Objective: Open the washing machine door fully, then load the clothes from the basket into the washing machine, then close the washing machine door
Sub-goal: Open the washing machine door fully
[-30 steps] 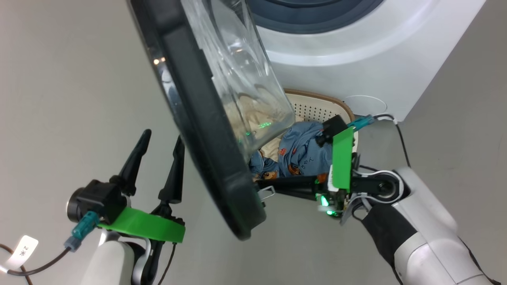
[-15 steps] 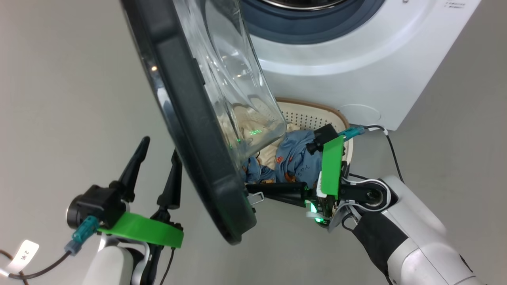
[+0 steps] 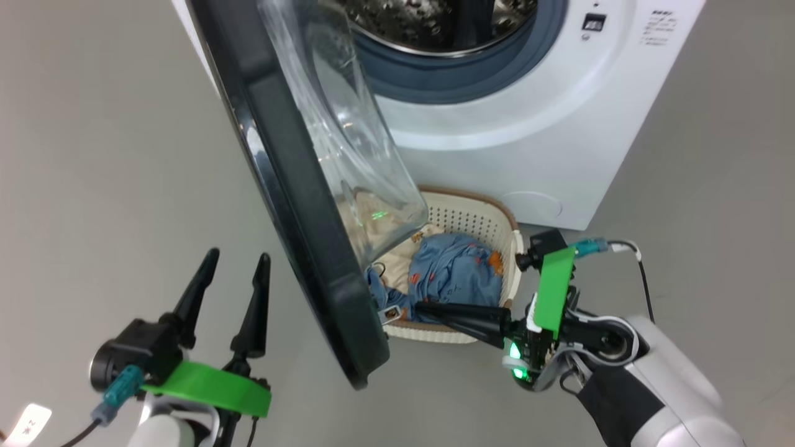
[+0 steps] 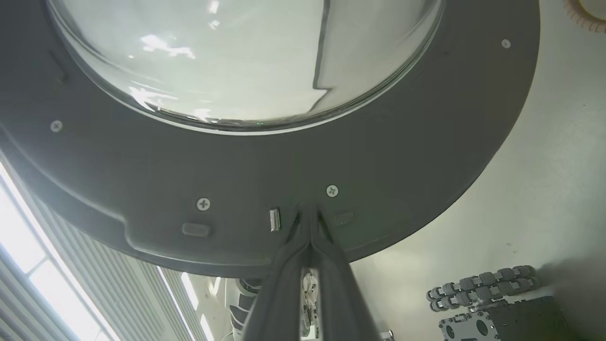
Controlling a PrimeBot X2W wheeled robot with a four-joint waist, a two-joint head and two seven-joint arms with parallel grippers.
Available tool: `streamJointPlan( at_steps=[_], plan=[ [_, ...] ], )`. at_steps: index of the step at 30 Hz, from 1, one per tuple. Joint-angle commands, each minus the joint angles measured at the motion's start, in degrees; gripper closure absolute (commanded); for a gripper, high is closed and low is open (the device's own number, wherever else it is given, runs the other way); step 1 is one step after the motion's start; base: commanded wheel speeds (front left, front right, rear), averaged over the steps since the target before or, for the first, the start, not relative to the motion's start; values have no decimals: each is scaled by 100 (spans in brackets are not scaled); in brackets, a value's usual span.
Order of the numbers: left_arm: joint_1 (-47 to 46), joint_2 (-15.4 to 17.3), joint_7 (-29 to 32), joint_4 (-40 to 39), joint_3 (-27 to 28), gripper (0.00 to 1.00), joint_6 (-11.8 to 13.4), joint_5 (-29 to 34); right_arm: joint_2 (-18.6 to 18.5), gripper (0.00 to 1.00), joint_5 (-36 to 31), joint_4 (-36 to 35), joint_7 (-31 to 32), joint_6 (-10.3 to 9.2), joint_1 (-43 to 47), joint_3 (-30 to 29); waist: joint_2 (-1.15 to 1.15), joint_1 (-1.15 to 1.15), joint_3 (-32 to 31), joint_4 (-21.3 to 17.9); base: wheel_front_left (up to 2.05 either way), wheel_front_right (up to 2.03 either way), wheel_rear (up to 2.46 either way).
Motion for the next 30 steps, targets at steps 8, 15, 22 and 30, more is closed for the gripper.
streamJointPlan(
  at_steps=[8, 15, 22, 30],
  plan=[
    [147, 250, -36, -88, 217, 0, -9, -22, -24, 100, 291, -445, -269, 10, 452, -20, 0, 0, -356, -273, 0, 0, 0],
    [332, 258, -36, -91, 343, 0, -9, -46, -125, 100, 393, -810, -610, 10, 825, -84, 0, 0, -565, -433, 0, 0, 0],
    [449, 249, -36, -140, 464, 0, -9, -38, -228, 100, 48, -1310, -1413, 10, 1004, -240, 0, 0, -616, -605, 0, 0, 0],
    [414, 215, -36, -157, 553, 0, -9, 3, -236, 0, -1233, -1753, -3090, 10, 926, -423, 0, 0, -595, -710, 0, 0, 0]
  ],
)
